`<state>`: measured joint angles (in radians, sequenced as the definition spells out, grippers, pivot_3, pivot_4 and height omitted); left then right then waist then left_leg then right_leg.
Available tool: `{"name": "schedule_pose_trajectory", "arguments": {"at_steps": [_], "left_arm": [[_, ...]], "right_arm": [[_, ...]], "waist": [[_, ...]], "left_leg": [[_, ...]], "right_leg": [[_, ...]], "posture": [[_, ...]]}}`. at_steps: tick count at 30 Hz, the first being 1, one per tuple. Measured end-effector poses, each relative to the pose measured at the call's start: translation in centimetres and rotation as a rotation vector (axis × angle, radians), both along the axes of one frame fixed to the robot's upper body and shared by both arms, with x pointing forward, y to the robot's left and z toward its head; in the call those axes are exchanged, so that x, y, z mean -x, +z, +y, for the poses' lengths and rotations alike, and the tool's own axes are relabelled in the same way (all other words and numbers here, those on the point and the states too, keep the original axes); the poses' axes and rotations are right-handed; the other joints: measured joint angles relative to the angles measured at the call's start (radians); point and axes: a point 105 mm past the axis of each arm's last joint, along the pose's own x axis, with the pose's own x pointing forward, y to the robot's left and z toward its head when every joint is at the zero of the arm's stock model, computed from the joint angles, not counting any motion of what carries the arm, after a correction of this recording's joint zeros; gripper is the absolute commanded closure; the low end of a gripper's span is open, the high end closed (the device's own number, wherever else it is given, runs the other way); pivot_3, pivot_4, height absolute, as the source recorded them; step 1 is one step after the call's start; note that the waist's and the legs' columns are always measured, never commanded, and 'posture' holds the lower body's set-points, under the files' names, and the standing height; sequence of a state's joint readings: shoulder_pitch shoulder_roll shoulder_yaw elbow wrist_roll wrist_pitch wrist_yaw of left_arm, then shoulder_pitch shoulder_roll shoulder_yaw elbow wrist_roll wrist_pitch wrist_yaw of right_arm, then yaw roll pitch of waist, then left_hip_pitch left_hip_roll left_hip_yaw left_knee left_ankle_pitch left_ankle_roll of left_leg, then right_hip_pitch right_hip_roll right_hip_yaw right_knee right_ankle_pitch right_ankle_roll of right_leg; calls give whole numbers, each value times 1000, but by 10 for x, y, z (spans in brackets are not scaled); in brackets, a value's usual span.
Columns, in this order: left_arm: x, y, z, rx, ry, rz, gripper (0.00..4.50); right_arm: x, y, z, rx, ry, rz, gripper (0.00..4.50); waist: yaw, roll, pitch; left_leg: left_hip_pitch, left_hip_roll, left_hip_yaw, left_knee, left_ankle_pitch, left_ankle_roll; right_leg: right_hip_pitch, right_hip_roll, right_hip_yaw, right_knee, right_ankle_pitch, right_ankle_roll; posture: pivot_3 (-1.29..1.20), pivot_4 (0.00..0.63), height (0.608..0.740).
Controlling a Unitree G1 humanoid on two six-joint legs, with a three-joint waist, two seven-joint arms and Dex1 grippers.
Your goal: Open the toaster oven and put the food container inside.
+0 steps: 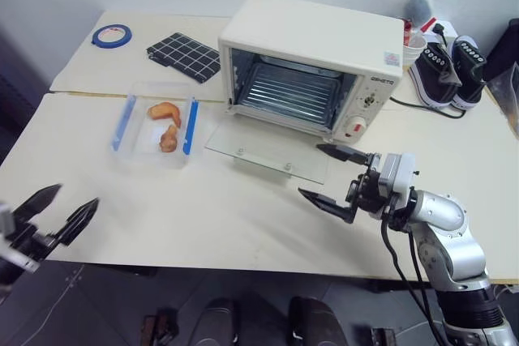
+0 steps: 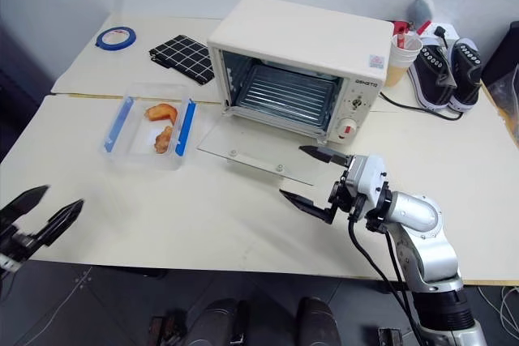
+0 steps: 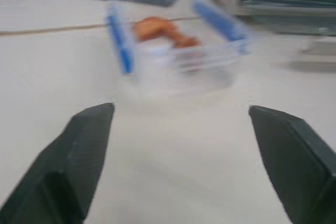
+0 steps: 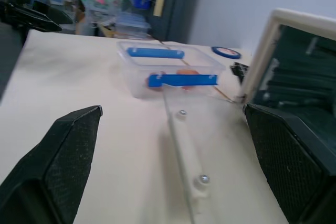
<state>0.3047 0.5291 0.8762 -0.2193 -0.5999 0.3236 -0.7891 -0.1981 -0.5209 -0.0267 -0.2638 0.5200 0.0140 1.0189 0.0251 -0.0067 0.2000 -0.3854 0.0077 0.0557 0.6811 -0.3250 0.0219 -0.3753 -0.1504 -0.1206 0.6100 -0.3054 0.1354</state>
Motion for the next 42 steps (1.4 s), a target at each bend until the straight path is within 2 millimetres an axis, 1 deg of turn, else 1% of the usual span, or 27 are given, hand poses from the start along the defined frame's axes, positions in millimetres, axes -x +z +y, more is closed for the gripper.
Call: {"name": "schedule_pose_trajectory", "arguments": {"at_steps": [2, 5, 6, 7, 8, 10, 11, 13, 15, 19, 24, 27, 30, 32, 34, 40, 41, 42], "left_arm": [[6, 0, -1, 8, 18, 2, 19], [3, 8, -12, 53, 20, -7, 19], [-3, 11, -15, 106, 49, 16, 19], [-14, 13, -20, 176, 94, 69, 19], [-26, 18, -27, 231, 131, 124, 19], [-41, 28, -45, 315, 149, 160, 19], [-46, 29, -53, 366, 153, 177, 19], [-55, 25, -68, 467, 183, 256, 19], [-63, 23, -77, 566, 227, 315, 19], [-78, 30, -85, 723, 313, 371, 19], [-94, 32, -96, 818, 380, 419, 19], [-105, 25, -91, 874, 434, 454, 19], [-117, 17, -83, 869, 467, 480, 19], [-125, 19, -83, 865, 460, 478, 19], [-132, 21, -86, 862, 436, 489, 19], [-139, 19, -96, 832, 399, 528, 19], [-139, 17, -95, 827, 402, 537, 19], [-139, 15, -93, 821, 413, 548, 199]], "right_arm": [[1, 1, 0, -12, 19, 9, 0], [-3, -1, -4, -10, 13, 12, 0], [-3, -1, -7, -5, 8, 3, 0], [-4, -1, -10, 6, -1, -5, 0], [-5, 0, -12, 18, -4, -18, 0], [-3, 1, -14, 24, 0, -52, 0], [-1, 1, -14, 29, 5, -65, 0], [4, -1, -17, 34, 18, -82, 0], [6, -5, -19, 35, 22, -70, 0], [6, -5, -21, 40, 23, -63, 0], [7, -6, -22, 45, 20, -55, 0], [8, -9, -23, 46, 14, -39, 0], [8, -11, -24, 45, 5, -25, 0], [9, -10, -24, 45, 4, -27, 0], [11, -8, -22, 45, 8, -35, 0], [13, -9, -22, 40, -3, -25, 0], [13, -10, -22, 39, -6, -19, 0], [13, -10, -22, 38, -8, -16, 0]], "waist": [[1, 0, 0], [-1, 0, 0], [-1, 0, 0], [1, 0, 0], [2, 0, 0], [-4, 0, -1], [-4, 0, -1], [-14, 0, -1], [-19, 0, -1], [-24, 0, -1], [-21, 0, -1], [-15, 0, -1], [-8, 0, -1], [-3, 0, -1], [-1, 0, -1], [0, -1, -1], [0, -1, -1], [0, -1, -1]], "left_leg": [[0, 0, 0, 0, -1, 0], [0, 2, 0, 0, -2, -2], [0, 2, 0, 0, -2, -2], [0, 2, -2, 0, -2, -2], [0, 2, -4, 0, -1, -2], [0, 2, -4, 0, -1, -3], [0, 2, -4, 0, -1, -3], [1, 3, -4, 0, -2, -4], [1, 4, -4, 0, -1, -5], [1, 3, -2, 1, -1, -5], [1, 2, 0, 1, 0, -5], [2, 2, 2, 1, 0, -5], [2, 3, 4, 1, 0, -5], [2, 3, 5, 1, 0, -5], [2, 3, 6, 1, 0, -5], [3, 3, 6, 1, 0, -5], [3, 3, 6, 1, 0, -5], [3, 3, 6, 1, 0, -5]], "right_leg": [[0, 0, 1, 0, 1, -1], [0, 0, 5, 0, 1, -1], [-1, 1, 6, 0, 1, -2], [0, 1, 9, 0, 1, -2], [0, 1, 11, 1, 1, -2], [0, 1, 13, 1, 1, -2], [0, 1, 13, 1, 1, -2], [0, 2, 14, 2, 1, -2], [0, 3, 14, 2, 0, -2], [0, 5, 14, 1, 0, -2], [0, 6, 14, 1, 0, -3], [0, 7, 12, 1, 0, -3], [-1, 9, 12, 1, 0, -2], [-1, 9, 13, 1, 0, -2], [-1, 9, 13, 1, 0, -2], [-1, 9, 13, 1, 0, -2], [-1, 9, 13, 1, 0, -2], [-1, 9, 13, 1, 0, -2]], "posture": [[0, 150, 740], [0, 150, 740], [0, 150, 740], [0, 150, 740], [0, 150, 740], [0, 150, 740], [0, 150, 740], [0, 150, 740], [0, 150, 740], [0, 150, 740], [0, 150, 740], [0, 150, 740], [0, 150, 740], [0, 150, 740], [0, 150, 740], [0, 150, 740], [0, 150, 740], [0, 150, 740]]}}
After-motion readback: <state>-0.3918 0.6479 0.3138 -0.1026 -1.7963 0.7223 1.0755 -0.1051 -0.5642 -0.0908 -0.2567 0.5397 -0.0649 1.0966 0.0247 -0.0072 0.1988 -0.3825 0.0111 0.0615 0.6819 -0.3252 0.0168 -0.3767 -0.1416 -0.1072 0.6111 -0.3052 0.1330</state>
